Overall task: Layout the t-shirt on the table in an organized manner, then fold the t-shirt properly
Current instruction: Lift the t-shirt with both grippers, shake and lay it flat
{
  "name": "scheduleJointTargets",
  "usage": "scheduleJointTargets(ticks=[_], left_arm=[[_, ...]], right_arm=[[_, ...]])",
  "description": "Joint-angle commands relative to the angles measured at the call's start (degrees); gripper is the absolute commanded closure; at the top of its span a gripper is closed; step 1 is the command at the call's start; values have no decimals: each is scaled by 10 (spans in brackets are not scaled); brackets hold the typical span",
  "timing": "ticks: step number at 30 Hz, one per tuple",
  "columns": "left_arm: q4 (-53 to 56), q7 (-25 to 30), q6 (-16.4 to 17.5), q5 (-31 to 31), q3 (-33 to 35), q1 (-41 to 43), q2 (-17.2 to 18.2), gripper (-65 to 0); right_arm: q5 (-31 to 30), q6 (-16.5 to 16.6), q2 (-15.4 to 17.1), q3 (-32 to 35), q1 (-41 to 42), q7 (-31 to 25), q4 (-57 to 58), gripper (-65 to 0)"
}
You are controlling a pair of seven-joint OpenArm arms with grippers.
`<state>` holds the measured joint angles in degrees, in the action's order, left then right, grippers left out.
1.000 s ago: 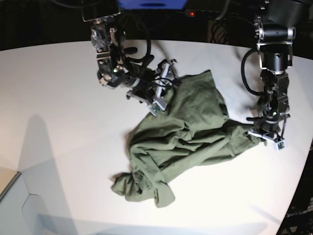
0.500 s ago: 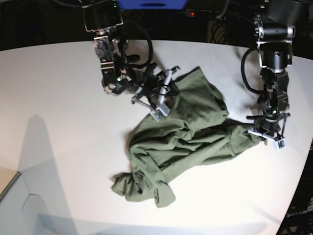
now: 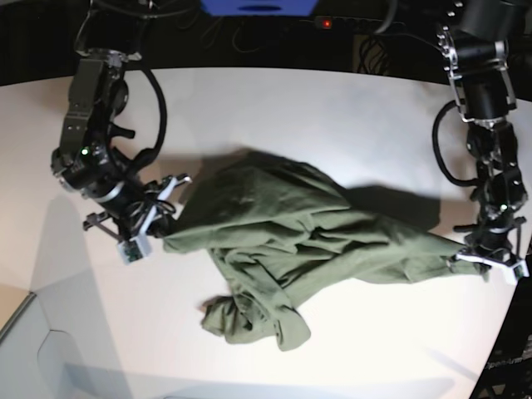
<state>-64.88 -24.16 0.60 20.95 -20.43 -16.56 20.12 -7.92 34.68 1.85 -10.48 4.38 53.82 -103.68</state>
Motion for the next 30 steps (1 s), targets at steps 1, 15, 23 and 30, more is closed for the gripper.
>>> scheduleJointTargets(ticks=[1, 15, 23, 30], left_arm=[[-22, 6, -3, -2, -19, -14, 10, -3], [-162, -72, -3, -1, -142, -30, 11, -3], [-197, -72, -4, 55, -144, -88, 14, -3], [-174, -81, -7, 102, -143, -183, 14, -3]], right_arm=[[-4, 2, 4, -13, 23, -3, -8, 0], [-4, 2, 50, -47, 228, 62, -5, 0], [-4, 2, 48, -46, 362, 89, -5, 0], [-4, 2, 50, 2, 461, 99, 25, 0]])
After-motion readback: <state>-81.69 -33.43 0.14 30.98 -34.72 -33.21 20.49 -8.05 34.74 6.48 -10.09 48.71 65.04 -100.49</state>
